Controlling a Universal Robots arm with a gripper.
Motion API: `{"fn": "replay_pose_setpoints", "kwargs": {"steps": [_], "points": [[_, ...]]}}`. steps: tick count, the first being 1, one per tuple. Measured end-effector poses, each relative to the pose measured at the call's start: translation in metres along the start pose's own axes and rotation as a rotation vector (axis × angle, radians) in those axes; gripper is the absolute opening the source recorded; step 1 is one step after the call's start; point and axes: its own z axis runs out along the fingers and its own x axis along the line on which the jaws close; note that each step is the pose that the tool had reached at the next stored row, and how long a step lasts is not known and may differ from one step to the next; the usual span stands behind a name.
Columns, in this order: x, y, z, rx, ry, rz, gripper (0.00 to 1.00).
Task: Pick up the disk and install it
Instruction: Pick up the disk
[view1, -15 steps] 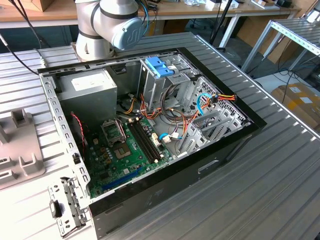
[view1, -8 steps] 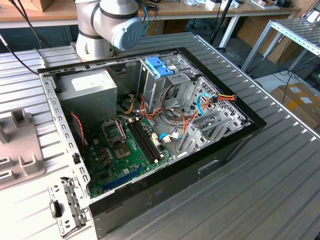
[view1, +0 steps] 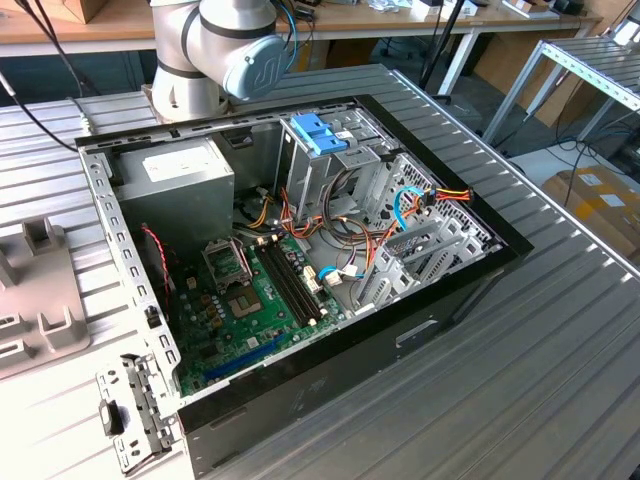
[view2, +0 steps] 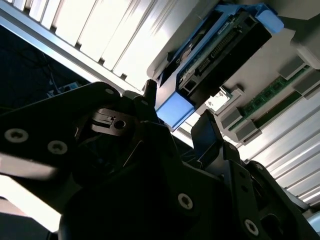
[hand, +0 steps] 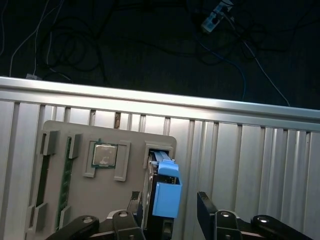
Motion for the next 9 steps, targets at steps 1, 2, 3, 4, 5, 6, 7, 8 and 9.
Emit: {"fn": "replay_pose_setpoints", "kwargs": {"steps": [1, 2, 3, 4, 5, 6, 7, 8, 9], "points": [[0.0001, -0.0001, 0.0022, 0.0000, 0.0000, 0.000, 0.56], [0.0001, -0.0002, 0.0043, -0.0002, 0.0000, 0.000, 0.56], [0.0002, -0.0003, 0.0061, 0.0000, 0.0000, 0.000, 0.56], [0.0003, -0.0003, 0.0073, 0.0000, 0.0000, 0.000, 0.56], [0.0003, -0.0004, 0.0087, 0.0000, 0.0000, 0.000, 0.56], [0.0004, -0.0004, 0.0101, 0.0000, 0.0000, 0.000, 0.56], [0.0004, -0.0005, 0.0112, 0.0001, 0.0000, 0.000, 0.56], [0.0005, -0.0005, 0.0123, 0.0001, 0.0000, 0.000, 0.56], [0.0006, -0.0006, 0.0138, -0.0001, 0.0000, 0.000, 0.56]]}}
